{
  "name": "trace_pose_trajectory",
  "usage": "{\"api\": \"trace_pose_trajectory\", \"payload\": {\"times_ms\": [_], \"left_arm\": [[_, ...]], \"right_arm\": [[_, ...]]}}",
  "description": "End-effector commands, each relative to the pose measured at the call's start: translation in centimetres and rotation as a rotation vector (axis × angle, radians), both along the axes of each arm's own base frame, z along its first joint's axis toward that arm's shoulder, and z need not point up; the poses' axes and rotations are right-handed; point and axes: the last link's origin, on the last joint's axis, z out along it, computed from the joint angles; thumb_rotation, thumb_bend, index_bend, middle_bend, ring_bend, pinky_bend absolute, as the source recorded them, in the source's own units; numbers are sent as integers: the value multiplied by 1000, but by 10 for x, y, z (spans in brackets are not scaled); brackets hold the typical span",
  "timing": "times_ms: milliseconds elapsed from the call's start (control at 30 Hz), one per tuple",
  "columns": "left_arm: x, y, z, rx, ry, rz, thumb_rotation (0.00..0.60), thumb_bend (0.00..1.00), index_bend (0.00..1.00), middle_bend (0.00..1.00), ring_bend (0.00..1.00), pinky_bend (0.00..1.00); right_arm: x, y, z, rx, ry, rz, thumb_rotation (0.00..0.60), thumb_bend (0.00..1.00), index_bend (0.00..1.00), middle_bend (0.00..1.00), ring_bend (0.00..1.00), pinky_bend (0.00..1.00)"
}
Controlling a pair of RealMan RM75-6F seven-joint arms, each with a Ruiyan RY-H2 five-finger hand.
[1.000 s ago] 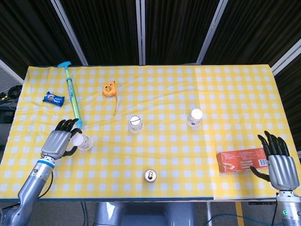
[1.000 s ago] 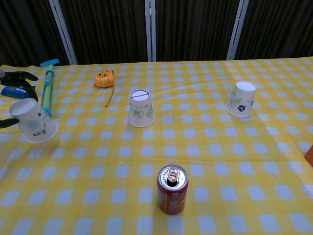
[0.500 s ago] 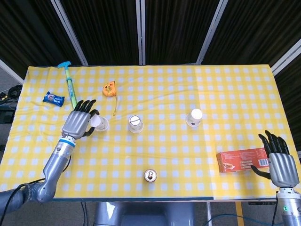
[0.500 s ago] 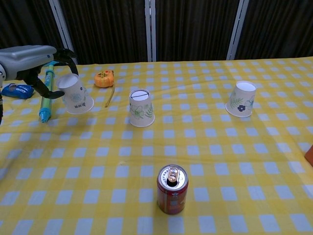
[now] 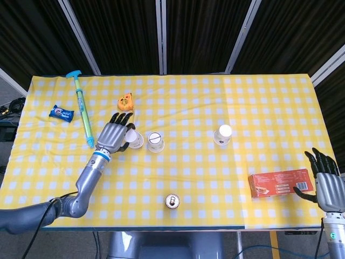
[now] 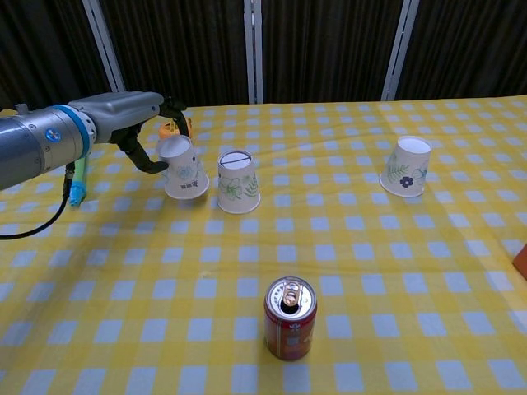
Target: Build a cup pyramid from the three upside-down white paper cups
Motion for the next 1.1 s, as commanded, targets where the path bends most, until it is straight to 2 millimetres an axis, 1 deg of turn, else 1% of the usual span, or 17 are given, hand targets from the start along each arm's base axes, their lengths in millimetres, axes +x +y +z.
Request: {"api": "trace_pose_trajectory", "payload": {"times_ms": [33,133,200,300,367,400,467,533,667,800,833,900,967,1033,1100], "left_arm": [[7,1,-9,-11,3,-11,600,410,329,0,0,0],[11,1,-13,-15,7,-15,600,406,306,0,0,0],[11,1,-15,-21,15,-15,600,399,253,0,0,0],[12,0,-16,-26,25,-12,600,380,140,0,0,0],[10,-2,-16,-20,42,-14,600,327,47,0,0,0],[9,-3,-15,-16,47,-16,600,296,22,0,0,0],[6,-7,-12,-3,47,-18,600,257,0,0,0,0],[3,-10,-8,8,35,-16,600,251,0,0,0,0],[-13,-30,12,39,-28,-5,600,251,0,0,0,0],[-32,-48,35,83,-36,-5,600,250,0,0,0,0],[-39,-55,43,104,-32,-5,600,250,0,0,0,0],[-50,-65,54,129,-19,-3,600,223,0,0,0,0],[-71,-88,76,172,5,16,600,188,0,0,0,0],[-85,-105,91,200,15,33,600,177,0,0,0,0],[-101,-124,105,218,19,53,600,164,0,0,0,0]], "right_arm": [[-1,0,2,-1,-1,1,600,38,124,0,0,0],[-1,1,2,1,-4,2,600,38,124,0,0,0],[-1,1,3,2,-6,2,600,38,124,0,0,0],[-1,2,4,-2,-14,1,600,38,124,0,0,0],[0,4,6,-7,-17,6,600,39,124,0,0,0],[0,4,6,-7,-17,8,600,38,124,0,0,0],[1,5,6,-6,-15,12,600,38,124,0,0,0],[2,6,6,-4,-14,14,600,37,124,0,0,0],[3,7,2,9,-8,18,600,38,124,0,0,0],[6,8,-1,13,2,28,600,38,124,0,0,0],[7,7,-1,14,6,31,600,38,124,0,0,0],[8,6,-3,14,10,34,600,38,124,0,0,0],[12,1,-5,17,17,41,600,38,124,0,0,0],[17,-6,-7,23,24,48,600,38,124,0,0,0],[27,-16,-9,31,27,66,600,38,124,0,0,0]]}}
